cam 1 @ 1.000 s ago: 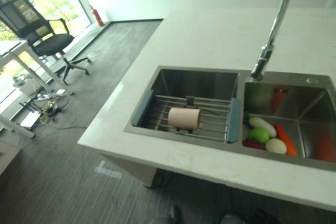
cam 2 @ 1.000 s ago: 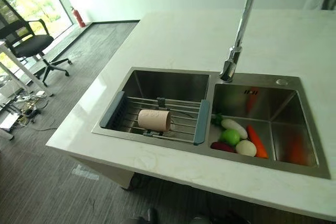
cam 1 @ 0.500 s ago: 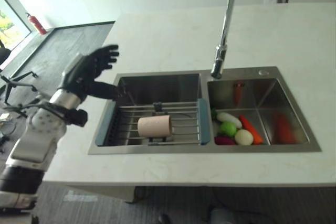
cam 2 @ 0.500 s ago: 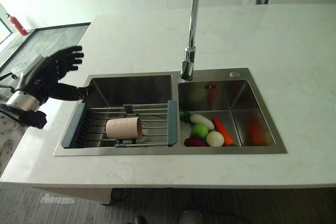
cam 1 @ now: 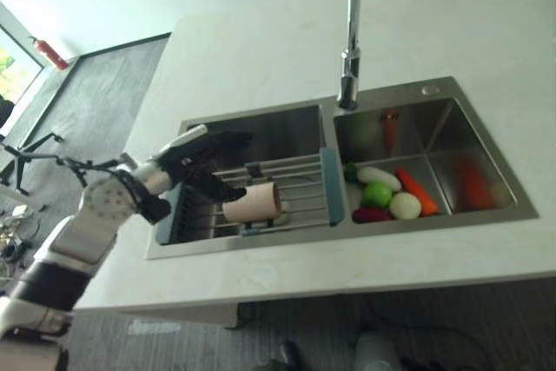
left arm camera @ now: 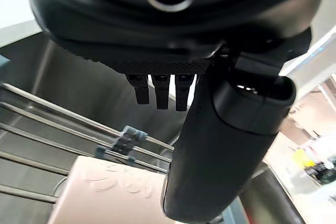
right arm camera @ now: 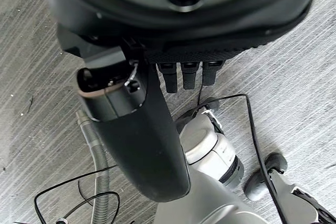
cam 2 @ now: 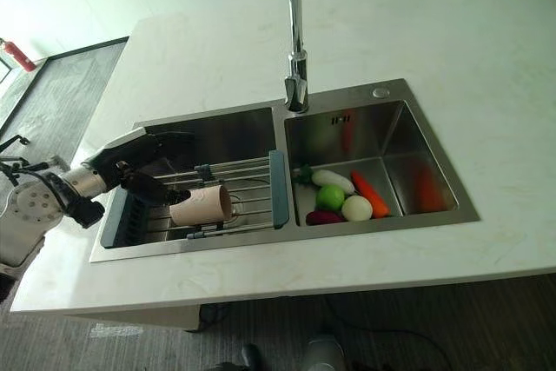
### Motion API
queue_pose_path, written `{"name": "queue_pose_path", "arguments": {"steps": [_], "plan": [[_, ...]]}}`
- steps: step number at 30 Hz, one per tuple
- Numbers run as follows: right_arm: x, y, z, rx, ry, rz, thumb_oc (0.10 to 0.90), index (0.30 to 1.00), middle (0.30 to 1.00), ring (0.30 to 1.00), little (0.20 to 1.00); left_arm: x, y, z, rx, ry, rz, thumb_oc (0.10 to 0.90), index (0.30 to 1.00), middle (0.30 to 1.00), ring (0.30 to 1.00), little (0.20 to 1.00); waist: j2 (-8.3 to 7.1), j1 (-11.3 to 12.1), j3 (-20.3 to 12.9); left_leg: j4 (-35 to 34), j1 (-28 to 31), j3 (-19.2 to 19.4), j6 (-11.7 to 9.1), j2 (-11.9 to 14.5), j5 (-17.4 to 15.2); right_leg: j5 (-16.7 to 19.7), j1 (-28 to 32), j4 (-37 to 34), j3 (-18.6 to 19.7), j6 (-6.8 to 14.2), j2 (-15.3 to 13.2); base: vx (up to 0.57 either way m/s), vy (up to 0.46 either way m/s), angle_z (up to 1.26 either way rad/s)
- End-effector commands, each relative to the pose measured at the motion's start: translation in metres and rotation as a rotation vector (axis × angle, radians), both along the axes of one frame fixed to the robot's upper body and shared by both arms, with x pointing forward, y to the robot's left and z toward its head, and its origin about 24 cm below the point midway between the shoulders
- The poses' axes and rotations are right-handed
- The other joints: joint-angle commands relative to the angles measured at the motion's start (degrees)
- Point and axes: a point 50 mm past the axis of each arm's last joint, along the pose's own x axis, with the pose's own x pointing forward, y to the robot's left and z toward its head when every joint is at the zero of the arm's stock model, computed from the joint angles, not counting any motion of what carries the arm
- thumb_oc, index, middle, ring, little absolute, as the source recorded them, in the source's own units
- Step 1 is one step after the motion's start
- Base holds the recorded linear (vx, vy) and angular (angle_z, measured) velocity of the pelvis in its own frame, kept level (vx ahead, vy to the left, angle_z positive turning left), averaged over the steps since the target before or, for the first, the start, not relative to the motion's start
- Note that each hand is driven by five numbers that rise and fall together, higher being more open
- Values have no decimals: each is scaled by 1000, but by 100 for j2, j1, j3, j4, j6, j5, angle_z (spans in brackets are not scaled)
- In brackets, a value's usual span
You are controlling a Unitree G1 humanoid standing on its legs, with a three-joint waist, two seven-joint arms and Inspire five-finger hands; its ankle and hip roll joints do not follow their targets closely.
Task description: Place the dishes in the dishwasher.
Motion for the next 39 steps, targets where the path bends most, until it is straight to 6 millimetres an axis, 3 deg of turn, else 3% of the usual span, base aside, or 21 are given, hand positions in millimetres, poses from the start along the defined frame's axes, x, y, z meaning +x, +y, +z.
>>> {"name": "queue_pose_path", "arguments": {"steps": [1,12,22,35,39], "plan": [[3,-9,5,-15,-36,-45,800,900,900,900,900,-1,-4,75,15,-279,-51,800,900,900,900,900,-23,-100,-179,777,23,-117,-69,7,-920,46,263,-298,136,581,-93,-2,36,3],[-1,-12,5,-23,-27,-65,800,900,900,900,900,5,-5,71,112,-228,-49,800,900,900,900,900,4,-175,-157,777,10,-53,-51,-29,-925,94,197,-298,230,613,-98,1,1,0],[4,-18,9,-32,-47,-69,800,900,900,900,900,13,-1,49,138,-27,10,800,900,900,900,900,99,-221,-71,777,-24,-23,-36,-83,-906,124,135,-298,288,626,-101,4,22,1],[7,-20,11,-33,-55,-65,800,900,900,900,900,14,7,46,240,-94,87,800,900,900,900,900,103,-236,27,777,-77,-45,-26,-119,-886,147,73,-298,316,617,-99,2,0,0],[13,-22,13,-34,-76,-52,800,900,900,900,900,14,1,44,231,-89,55,800,900,900,900,900,95,-263,163,777,-178,-51,-21,-147,-843,204,-30,-298,339,626,-123,-20,15,-5]]}}
